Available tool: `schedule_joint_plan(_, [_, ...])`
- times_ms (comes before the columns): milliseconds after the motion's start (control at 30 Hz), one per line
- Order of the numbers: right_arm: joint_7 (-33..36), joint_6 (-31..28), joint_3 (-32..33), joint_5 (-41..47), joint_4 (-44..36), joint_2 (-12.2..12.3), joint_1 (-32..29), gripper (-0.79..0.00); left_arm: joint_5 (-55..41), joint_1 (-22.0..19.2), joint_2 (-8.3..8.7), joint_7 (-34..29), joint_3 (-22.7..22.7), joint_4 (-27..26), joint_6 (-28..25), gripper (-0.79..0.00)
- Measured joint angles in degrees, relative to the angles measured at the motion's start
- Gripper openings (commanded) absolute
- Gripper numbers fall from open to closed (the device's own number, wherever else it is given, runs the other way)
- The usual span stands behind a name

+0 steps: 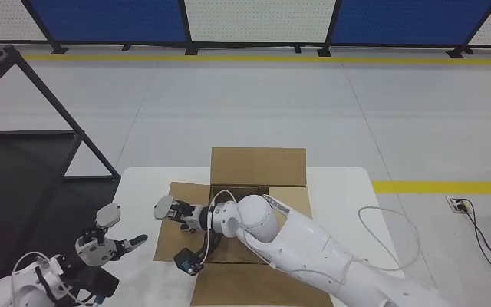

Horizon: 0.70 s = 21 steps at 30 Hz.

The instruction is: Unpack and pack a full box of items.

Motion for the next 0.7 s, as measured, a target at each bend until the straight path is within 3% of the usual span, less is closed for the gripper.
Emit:
schedule_joint_plan(267, [0.70, 1.75, 2.26, -0.51, 0.98, -0.30, -1.28, 0.000, 1.88, -2.32, -0.17, 0.61, 3.58, 2.16, -0.41, 0.000])
schedule_joint_plan(700, [-1.79, 1.12, 6.45, -3.04, -1.21, 1.29, -3.76, 0.000, 4.53, -4.06, -0.35, 0.52, 7.08, 4.04, -0.52, 0.000])
